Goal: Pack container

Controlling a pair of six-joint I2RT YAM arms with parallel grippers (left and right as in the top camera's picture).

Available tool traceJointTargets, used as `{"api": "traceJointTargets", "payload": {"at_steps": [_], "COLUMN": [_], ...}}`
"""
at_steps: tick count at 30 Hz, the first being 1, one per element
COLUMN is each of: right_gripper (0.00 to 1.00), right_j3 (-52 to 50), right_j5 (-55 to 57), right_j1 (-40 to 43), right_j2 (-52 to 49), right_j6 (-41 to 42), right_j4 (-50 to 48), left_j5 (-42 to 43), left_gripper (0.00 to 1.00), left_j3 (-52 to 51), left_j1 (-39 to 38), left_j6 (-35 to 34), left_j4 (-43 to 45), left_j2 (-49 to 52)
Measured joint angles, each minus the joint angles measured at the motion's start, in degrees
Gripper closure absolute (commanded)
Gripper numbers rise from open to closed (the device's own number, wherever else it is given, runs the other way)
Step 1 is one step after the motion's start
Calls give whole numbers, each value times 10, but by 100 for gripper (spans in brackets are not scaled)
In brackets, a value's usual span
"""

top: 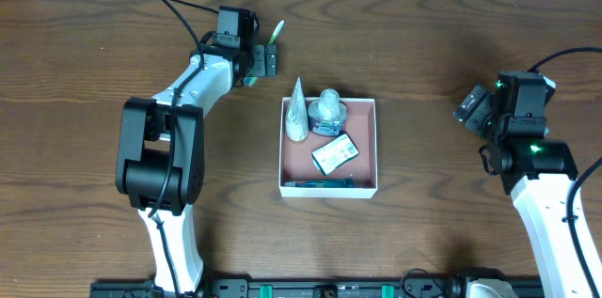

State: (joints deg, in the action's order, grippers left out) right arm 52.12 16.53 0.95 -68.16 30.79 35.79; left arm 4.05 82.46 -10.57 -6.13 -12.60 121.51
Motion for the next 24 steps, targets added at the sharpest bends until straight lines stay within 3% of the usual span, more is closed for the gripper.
{"api": "traceJointTargets", "payload": {"at_steps": [15, 23, 24], "right_gripper": [1, 1, 1], "right_j3": [0, 0, 0], "right_j5": [0, 0, 0], "right_j1": [0, 0, 0], "right_j2": [0, 0, 0], "right_j6": [0, 0, 0], "right_j4": [0, 0, 0], "left_j5": [-9, -15, -15], "left_gripper": [1, 0, 8], "left_j3": [7, 20, 22], "left_j1": [0, 0, 0], "left_j6": [4, -2, -5], "left_j4": [35, -16, -24], "left_j2": [38, 37, 37]}}
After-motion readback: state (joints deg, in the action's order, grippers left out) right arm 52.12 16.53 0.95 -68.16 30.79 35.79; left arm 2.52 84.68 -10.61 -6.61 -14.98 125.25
